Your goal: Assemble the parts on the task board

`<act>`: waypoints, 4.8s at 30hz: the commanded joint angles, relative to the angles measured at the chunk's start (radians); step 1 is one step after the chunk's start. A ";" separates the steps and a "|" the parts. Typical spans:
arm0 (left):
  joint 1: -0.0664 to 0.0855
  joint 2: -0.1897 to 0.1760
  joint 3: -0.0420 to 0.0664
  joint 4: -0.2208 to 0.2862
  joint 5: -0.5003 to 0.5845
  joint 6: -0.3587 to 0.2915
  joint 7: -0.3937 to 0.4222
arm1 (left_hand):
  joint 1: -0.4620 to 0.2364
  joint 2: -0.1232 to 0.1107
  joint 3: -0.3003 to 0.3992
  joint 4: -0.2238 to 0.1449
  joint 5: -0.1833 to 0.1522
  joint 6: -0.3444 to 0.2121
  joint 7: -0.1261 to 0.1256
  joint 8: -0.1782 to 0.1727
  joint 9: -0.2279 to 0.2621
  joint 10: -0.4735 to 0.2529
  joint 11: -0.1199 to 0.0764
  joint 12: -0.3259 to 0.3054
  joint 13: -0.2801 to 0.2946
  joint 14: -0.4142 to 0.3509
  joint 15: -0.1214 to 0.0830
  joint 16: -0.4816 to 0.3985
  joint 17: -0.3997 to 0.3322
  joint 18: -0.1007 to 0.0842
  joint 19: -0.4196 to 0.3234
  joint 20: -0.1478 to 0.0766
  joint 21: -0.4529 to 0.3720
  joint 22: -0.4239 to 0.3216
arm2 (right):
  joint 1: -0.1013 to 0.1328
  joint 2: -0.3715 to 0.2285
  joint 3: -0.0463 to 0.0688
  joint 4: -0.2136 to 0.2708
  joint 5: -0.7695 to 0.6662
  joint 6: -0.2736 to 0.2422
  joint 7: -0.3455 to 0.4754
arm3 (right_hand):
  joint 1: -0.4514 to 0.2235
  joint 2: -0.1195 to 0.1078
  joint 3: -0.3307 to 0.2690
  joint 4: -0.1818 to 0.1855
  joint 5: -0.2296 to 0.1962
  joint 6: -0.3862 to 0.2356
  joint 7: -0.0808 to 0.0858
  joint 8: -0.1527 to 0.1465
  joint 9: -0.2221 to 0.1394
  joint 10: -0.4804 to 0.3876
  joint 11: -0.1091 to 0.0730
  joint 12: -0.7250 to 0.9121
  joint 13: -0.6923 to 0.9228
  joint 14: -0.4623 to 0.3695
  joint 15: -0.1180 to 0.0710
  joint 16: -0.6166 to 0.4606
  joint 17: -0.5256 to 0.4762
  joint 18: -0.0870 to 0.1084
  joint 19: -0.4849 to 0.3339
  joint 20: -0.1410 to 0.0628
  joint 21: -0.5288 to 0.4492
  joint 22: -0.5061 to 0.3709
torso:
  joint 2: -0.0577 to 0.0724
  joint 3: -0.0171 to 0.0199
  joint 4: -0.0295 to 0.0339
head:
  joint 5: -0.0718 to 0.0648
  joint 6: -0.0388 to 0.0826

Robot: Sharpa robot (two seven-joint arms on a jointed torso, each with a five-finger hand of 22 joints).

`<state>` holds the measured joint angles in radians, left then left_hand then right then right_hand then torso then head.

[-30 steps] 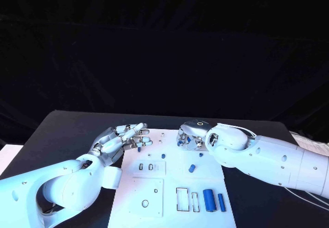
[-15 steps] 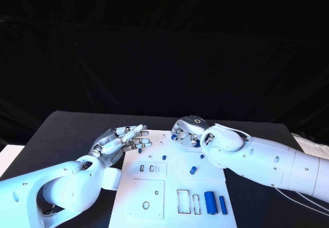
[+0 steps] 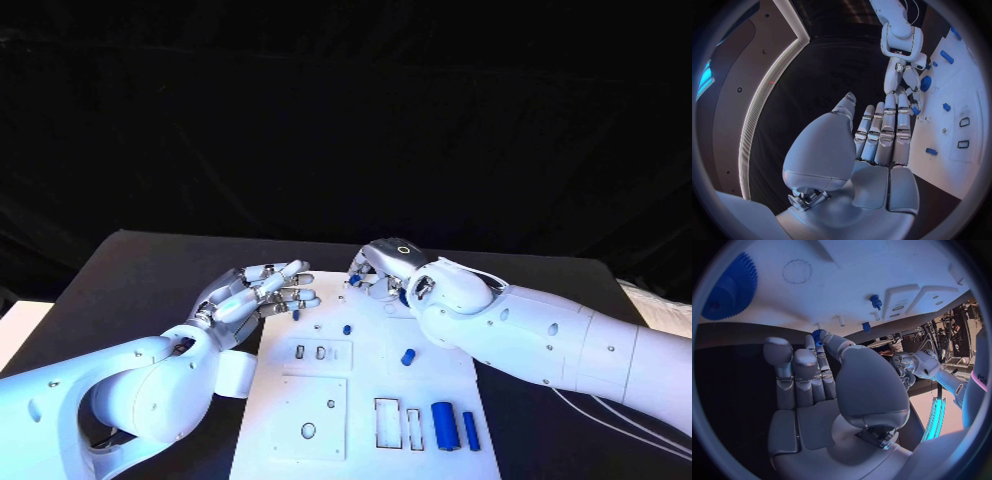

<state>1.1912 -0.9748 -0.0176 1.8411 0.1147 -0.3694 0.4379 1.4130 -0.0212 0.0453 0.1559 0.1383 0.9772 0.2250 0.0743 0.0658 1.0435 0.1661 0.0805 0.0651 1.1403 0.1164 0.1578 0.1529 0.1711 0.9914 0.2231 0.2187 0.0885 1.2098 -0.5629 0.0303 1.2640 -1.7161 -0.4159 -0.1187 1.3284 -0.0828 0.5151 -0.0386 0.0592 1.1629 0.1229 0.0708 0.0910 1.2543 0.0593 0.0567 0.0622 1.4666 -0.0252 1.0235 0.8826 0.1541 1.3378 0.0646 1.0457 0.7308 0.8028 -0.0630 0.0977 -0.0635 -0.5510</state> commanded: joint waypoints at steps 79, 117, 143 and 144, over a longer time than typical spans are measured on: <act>0.008 -0.007 0.001 -0.021 0.009 0.032 -0.018 | 0.005 0.004 -0.005 -0.012 -0.006 -0.005 0.009 -0.010 -0.002 -0.009 0.011 -0.013 0.000 -0.003 0.006 -0.011 0.003 0.011 0.002 0.007 -0.012 -0.005 | 0.008 -0.273 0.032 0.171 0.223 0.198 -0.179 | 0.061 -0.089 -0.482 0.286 0.146 -0.187 0.010 0.004 -0.020 0.118 -0.017 0.999 1.016 0.069 -0.010 0.429 0.484 -0.088 0.107 0.003 0.366 0.504 | 0.004 0.0044 -0.0196 | 0.007 -0.001; 0.008 -0.005 0.001 -0.025 0.009 0.036 -0.020 | 0.006 0.004 -0.005 -0.014 -0.006 -0.005 0.008 -0.010 -0.001 -0.008 0.010 -0.013 0.001 -0.003 0.006 -0.012 0.004 0.011 0.002 0.007 -0.013 -0.005 | -0.009 -0.236 0.032 0.138 0.198 0.157 -0.190 | 0.098 -0.010 -0.449 0.270 0.135 -0.084 -0.012 0.060 -0.002 0.184 -0.035 1.196 1.230 0.078 -0.022 0.470 0.547 -0.099 0.127 -0.006 0.402 0.570 | 0.004 0.0031 -0.0179 | 0.007 -0.009; 0.008 -0.004 0.001 -0.025 0.009 0.039 -0.028 | 0.015 0.005 -0.006 -0.026 -0.008 -0.005 0.007 -0.010 -0.001 -0.008 0.010 -0.013 0.001 -0.002 0.006 -0.017 0.006 0.012 0.003 0.008 -0.016 -0.008 | -0.027 -0.229 0.032 0.219 0.063 0.068 -0.245 | 0.087 -0.009 -0.374 0.256 0.118 -0.056 -0.024 0.070 0.001 0.200 -0.046 1.226 1.272 0.081 -0.032 0.481 0.565 -0.107 0.142 -0.016 0.423 0.611 | 0.004 0.0039 -0.0175 | 0.008 -0.010; 0.008 -0.003 0.001 -0.025 0.009 0.039 -0.028 | 0.015 0.005 -0.006 -0.026 -0.008 -0.005 0.007 -0.010 -0.001 -0.008 0.010 -0.013 0.001 -0.002 0.006 -0.017 0.006 0.012 0.003 0.008 -0.016 -0.008 | -0.027 -0.229 0.032 0.228 0.056 0.056 -0.247 | 0.086 -0.008 -0.370 0.257 0.125 -0.056 -0.024 0.069 0.001 0.201 -0.047 1.226 1.273 0.081 -0.032 0.481 0.565 -0.107 0.142 -0.017 0.424 0.612 | 0.004 0.0040 -0.0172 | 0.008 -0.010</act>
<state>1.1976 -0.9808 -0.0178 1.8151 0.1226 -0.3529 0.4072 1.4184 -0.0159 0.0372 0.1362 0.1342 0.9737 0.2284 0.0686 0.0652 1.0365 0.1731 0.0718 0.0650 1.1403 0.1163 0.1471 0.1581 0.1709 0.9914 0.2231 0.2069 0.0817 1.1830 -0.7931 0.0617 1.4801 -1.6173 -0.3024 -0.3545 1.4361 -0.0919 0.1403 0.2174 0.1777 1.0979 0.0979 0.1331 0.0906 1.4493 0.0110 1.2771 1.3073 1.4665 -0.0504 1.4992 1.3073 0.0609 1.4644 0.0557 1.4644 1.3079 0.8066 -0.0596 0.0796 -0.0560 -0.5619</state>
